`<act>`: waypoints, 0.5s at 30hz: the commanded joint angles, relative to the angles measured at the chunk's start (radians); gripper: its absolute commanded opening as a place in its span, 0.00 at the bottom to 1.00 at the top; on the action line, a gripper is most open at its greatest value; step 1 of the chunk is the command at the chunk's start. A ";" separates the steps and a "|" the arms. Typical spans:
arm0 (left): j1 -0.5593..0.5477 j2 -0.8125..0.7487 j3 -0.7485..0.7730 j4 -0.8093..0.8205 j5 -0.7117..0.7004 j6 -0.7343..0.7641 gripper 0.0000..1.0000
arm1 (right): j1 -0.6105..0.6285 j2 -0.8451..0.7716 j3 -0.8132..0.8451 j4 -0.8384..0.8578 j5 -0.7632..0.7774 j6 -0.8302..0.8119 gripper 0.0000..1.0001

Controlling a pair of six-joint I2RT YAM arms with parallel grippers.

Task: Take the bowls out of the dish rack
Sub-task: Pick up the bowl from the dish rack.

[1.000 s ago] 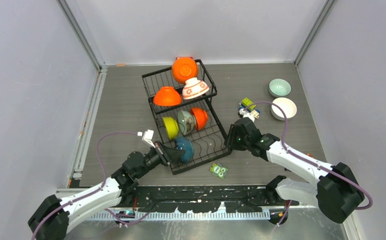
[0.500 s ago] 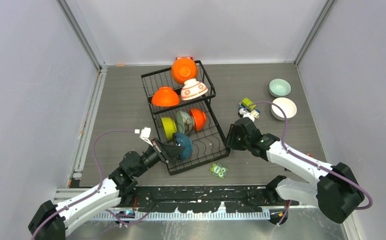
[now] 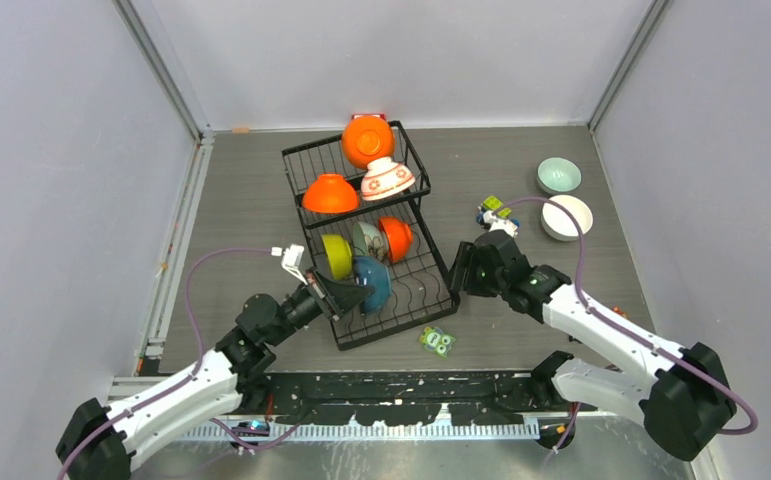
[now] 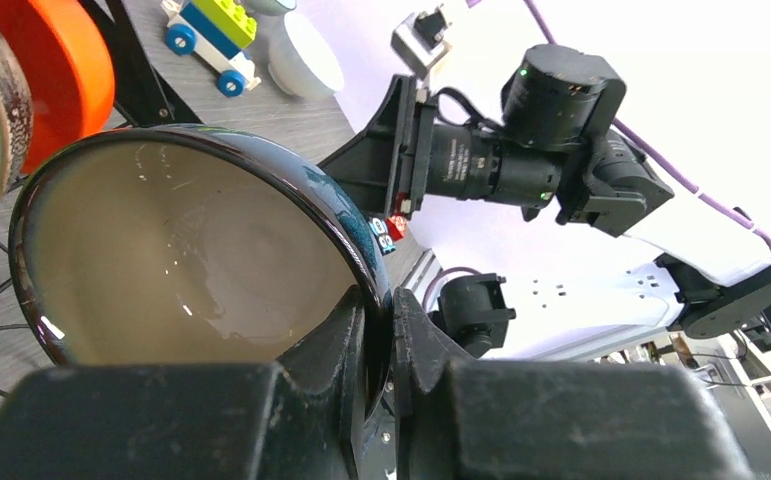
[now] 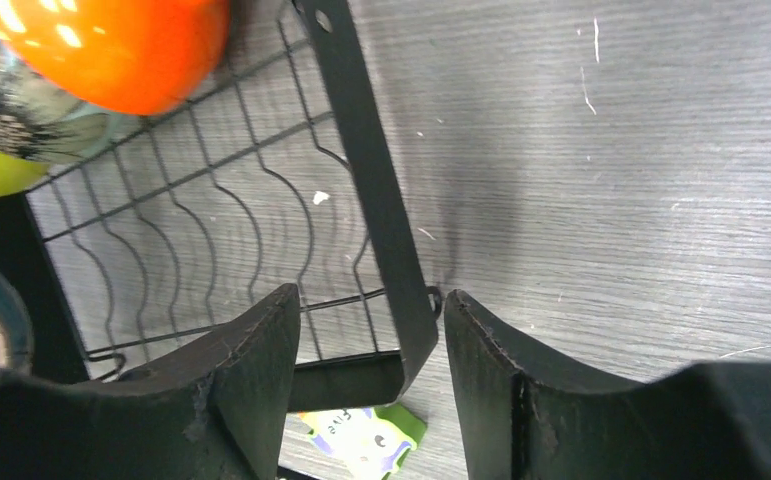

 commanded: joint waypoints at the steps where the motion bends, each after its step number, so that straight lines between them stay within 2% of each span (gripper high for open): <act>1: 0.004 -0.042 0.119 0.021 0.045 0.055 0.00 | -0.005 -0.080 0.109 -0.077 0.013 -0.037 0.61; 5: 0.004 -0.064 0.206 -0.179 0.096 0.126 0.00 | -0.004 -0.168 0.170 -0.152 0.017 -0.073 0.67; 10: 0.004 -0.074 0.376 -0.511 0.188 0.281 0.00 | -0.005 -0.250 0.249 -0.262 0.013 -0.051 0.77; 15: -0.001 -0.033 0.602 -0.853 0.285 0.510 0.00 | -0.007 -0.302 0.347 -0.322 -0.109 -0.067 0.81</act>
